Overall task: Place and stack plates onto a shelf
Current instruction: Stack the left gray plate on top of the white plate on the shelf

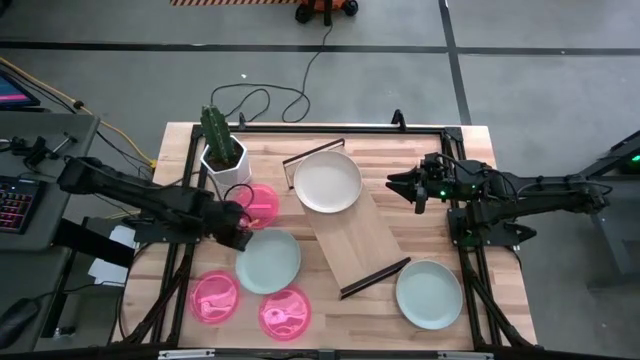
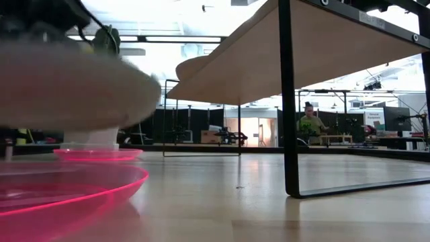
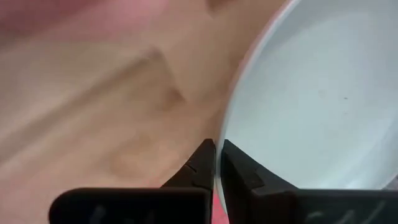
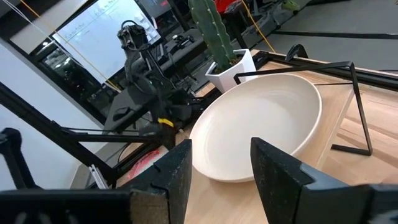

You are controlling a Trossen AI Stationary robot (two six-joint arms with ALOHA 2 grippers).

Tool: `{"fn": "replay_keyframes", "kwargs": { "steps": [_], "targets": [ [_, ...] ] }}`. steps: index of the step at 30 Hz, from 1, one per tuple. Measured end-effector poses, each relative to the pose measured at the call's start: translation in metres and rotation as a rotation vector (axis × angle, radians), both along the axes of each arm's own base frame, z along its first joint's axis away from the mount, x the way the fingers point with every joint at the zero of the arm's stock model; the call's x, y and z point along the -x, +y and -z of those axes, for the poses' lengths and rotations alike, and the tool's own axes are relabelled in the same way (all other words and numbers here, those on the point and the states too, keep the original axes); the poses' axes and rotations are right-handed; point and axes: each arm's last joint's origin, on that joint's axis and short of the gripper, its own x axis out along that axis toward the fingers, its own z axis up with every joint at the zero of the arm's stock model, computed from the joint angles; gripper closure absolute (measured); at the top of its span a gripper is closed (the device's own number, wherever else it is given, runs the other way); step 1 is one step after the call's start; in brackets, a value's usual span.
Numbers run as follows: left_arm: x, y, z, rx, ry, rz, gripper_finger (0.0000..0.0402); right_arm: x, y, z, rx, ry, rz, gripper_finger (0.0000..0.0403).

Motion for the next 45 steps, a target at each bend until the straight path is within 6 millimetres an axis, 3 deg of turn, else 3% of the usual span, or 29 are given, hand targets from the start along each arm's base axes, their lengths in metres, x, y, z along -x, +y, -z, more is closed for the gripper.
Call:
{"fn": "replay_keyframes", "kwargs": {
  "steps": [6,13,18,23,31,36,40,45],
  "targets": [
    [0.008,-0.002,-0.038,0.146,-0.179,0.027,0.0400,0.000,0.000,0.000,0.000,-0.002,0.000,0.0256],
    [0.001,0.010,-0.113,0.072,-0.462,-0.107,0.0400,-0.001,0.000,-0.005,-0.007,-0.050,0.003,0.0256],
    [-0.022,0.029,-0.158,-0.079,-0.568,-0.172,0.0401,-0.001,-0.001,-0.014,0.040,-0.134,0.024,0.0256],
    [-0.062,0.051,-0.188,-0.230,-0.598,-0.127,0.0401,-0.001,-0.002,-0.017,0.082,-0.160,0.048,0.0256],
    [-0.122,0.105,-0.204,-0.524,-0.465,-0.029,0.0401,-0.001,-0.002,-0.017,0.104,-0.154,0.054,0.0256],
    [-0.142,0.134,-0.201,-0.692,-0.345,-0.008,0.0401,0.000,-0.003,-0.018,0.110,-0.158,0.091,0.0256],
    [-0.154,0.144,-0.192,-0.781,-0.277,0.004,0.0401,0.000,-0.003,-0.018,0.111,-0.158,0.098,0.0256],
    [-0.163,0.142,-0.183,-0.784,-0.260,0.052,0.0401,0.000,-0.003,-0.018,0.110,-0.159,0.098,0.0256]
  ]
}}
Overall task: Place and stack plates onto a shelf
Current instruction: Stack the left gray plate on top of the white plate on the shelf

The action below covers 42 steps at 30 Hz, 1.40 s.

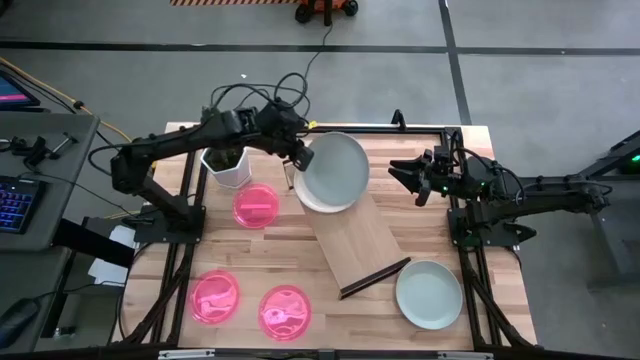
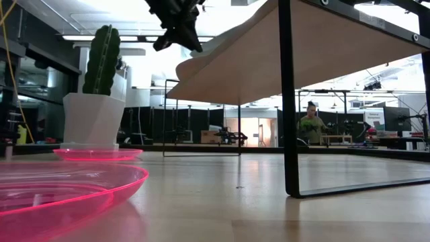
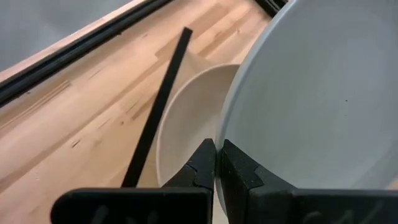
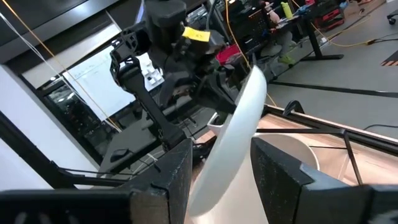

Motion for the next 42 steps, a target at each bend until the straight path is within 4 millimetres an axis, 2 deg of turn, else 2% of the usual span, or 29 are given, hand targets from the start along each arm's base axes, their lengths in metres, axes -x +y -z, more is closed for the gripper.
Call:
{"fn": "replay_keyframes", "kwargs": {
  "steps": [5,13,21,31,39,42],
  "targets": [
    [0.000,-0.003,0.000,-0.031,0.017,0.044,0.0401,0.000,0.000,0.000,0.000,0.000,0.000,0.0256],
    [0.008,-0.005,0.006,-0.080,0.148,0.048,0.0401,0.000,0.000,0.000,0.000,0.000,0.000,0.0256],
    [0.005,-0.005,0.006,-0.110,0.142,0.033,0.0396,0.000,0.000,0.000,0.000,0.000,-0.001,0.0256],
    [0.005,-0.005,0.007,-0.145,0.163,0.079,0.0359,0.000,0.000,0.000,0.003,0.002,-0.001,0.0256],
    [0.006,-0.004,0.006,-0.152,0.160,0.083,0.0305,0.000,0.000,0.000,0.003,0.002,-0.001,0.0256],
    [0.011,-0.004,-0.001,-0.157,0.135,0.071,0.0288,0.000,0.000,0.000,-0.020,-0.005,0.003,0.0256]
  ]
}}
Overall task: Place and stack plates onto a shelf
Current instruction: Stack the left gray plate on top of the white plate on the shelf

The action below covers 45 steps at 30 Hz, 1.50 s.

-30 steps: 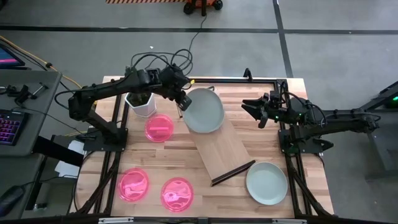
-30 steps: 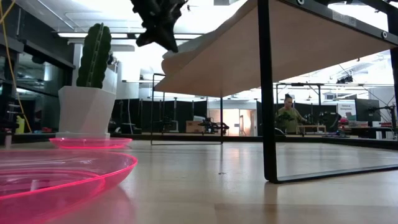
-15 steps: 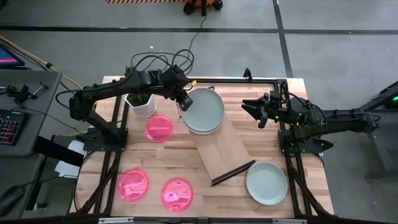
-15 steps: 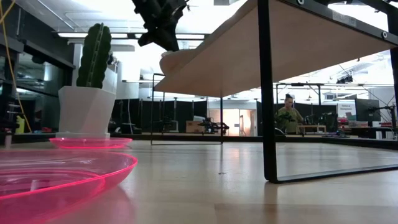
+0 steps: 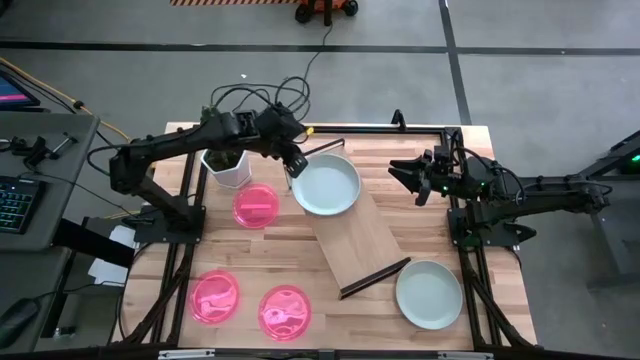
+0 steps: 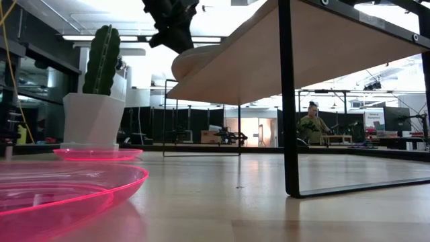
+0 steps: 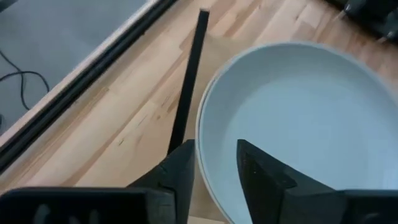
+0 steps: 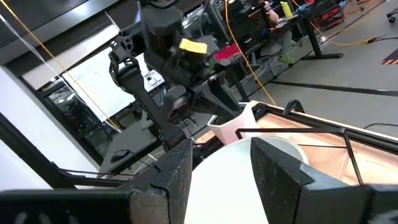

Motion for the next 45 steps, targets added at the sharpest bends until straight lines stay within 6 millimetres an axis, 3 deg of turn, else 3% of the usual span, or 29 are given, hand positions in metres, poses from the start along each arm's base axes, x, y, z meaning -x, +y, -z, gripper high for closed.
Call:
{"fn": "replay_keyframes", "kwargs": {
  "steps": [4,7,11,13,15,19,25,35,45],
  "targets": [
    [0.013,-0.003,-0.016,0.022,-0.076,-0.009,0.0279,-0.004,0.000,0.000,-0.063,-0.030,0.000,0.0256],
    [0.022,-0.011,-0.032,-0.008,-0.165,0.008,0.0281,-0.019,0.004,0.002,-0.014,-0.029,-0.121,0.0265],
    [0.036,-0.030,-0.045,-0.065,-0.367,0.067,0.0294,-0.047,0.014,0.011,0.048,0.127,-0.204,0.0325],
    [0.043,-0.040,-0.045,-0.088,-0.471,0.094,0.0308,-0.061,0.019,0.010,0.112,0.205,-0.259,0.0373],
    [0.052,-0.049,-0.041,-0.100,-0.562,0.098,0.0328,-0.072,0.026,0.004,0.189,0.261,-0.327,0.0393],
    [0.068,-0.063,-0.028,-0.110,-0.725,0.100,0.0387,-0.091,0.036,-0.005,0.337,0.348,-0.433,0.0393],
    [0.084,-0.073,-0.010,-0.079,-0.935,0.103,0.0399,-0.115,0.036,0.015,0.393,0.450,-0.467,0.0401],
    [0.090,-0.074,-0.008,-0.066,-0.965,0.100,0.0401,-0.149,0.029,0.053,0.376,0.539,-0.451,0.0403],
    [0.090,-0.074,-0.007,-0.066,-0.959,0.101,0.0401,-0.156,0.029,0.061,0.369,0.551,-0.436,0.0403]
  ]
}}
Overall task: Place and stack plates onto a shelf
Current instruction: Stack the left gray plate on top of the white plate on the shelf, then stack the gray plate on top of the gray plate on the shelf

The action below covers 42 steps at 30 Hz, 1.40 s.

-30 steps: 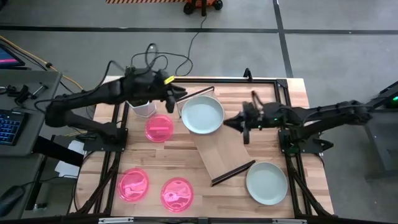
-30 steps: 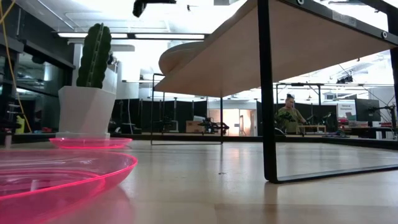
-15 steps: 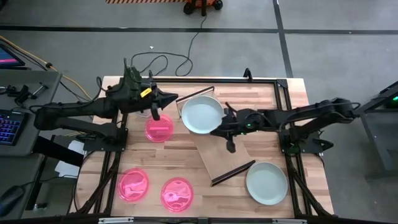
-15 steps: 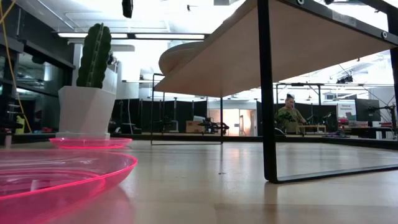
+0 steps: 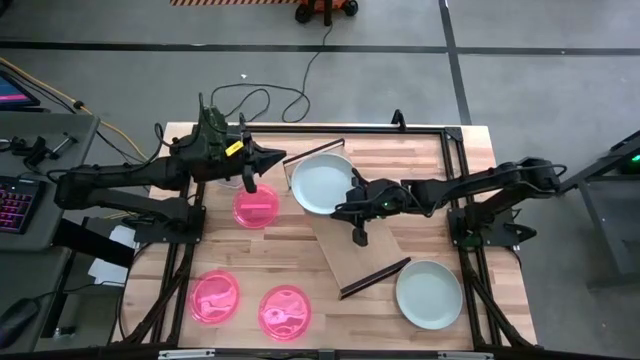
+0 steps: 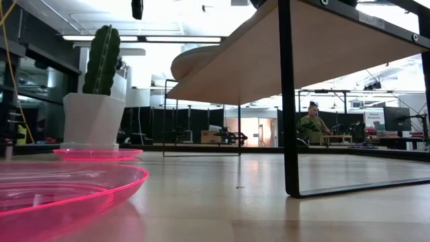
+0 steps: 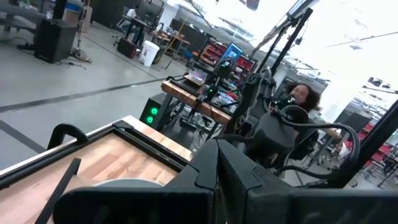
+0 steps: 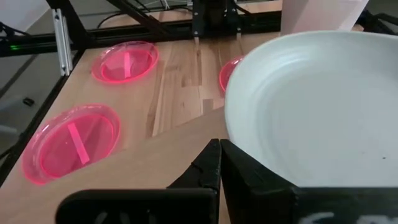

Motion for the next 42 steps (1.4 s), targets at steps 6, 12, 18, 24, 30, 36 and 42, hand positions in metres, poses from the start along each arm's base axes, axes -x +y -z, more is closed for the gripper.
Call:
{"fn": "replay_keyframes", "kwargs": {
  "steps": [6,12,18,24,30,36,42],
  "targets": [
    [0.000,0.000,0.000,-0.001,0.000,0.000,0.0401,0.003,-0.004,-0.010,-0.002,-0.050,0.013,0.0403],
    [0.000,0.000,0.002,0.002,0.018,0.001,0.0401,0.007,-0.007,-0.014,0.015,-0.053,0.018,0.0403],
    [0.000,0.000,0.003,0.003,0.027,0.001,0.0401,0.006,-0.008,-0.006,0.013,0.005,0.027,0.0403],
    [0.000,0.000,0.003,0.003,0.027,0.001,0.0401,0.006,-0.009,-0.004,0.028,0.019,0.060,0.0403],
    [0.000,0.000,0.003,0.003,0.027,0.001,0.0401,0.011,-0.012,-0.017,0.024,-0.044,0.069,0.0403],
    [0.000,0.000,0.003,0.003,0.029,0.001,0.0401,0.037,-0.019,-0.045,0.014,-0.098,0.095,0.0403],
    [0.000,0.000,0.003,0.004,0.036,0.001,0.0401,0.081,-0.017,-0.068,-0.198,-0.060,0.101,0.0403]
  ]
}}
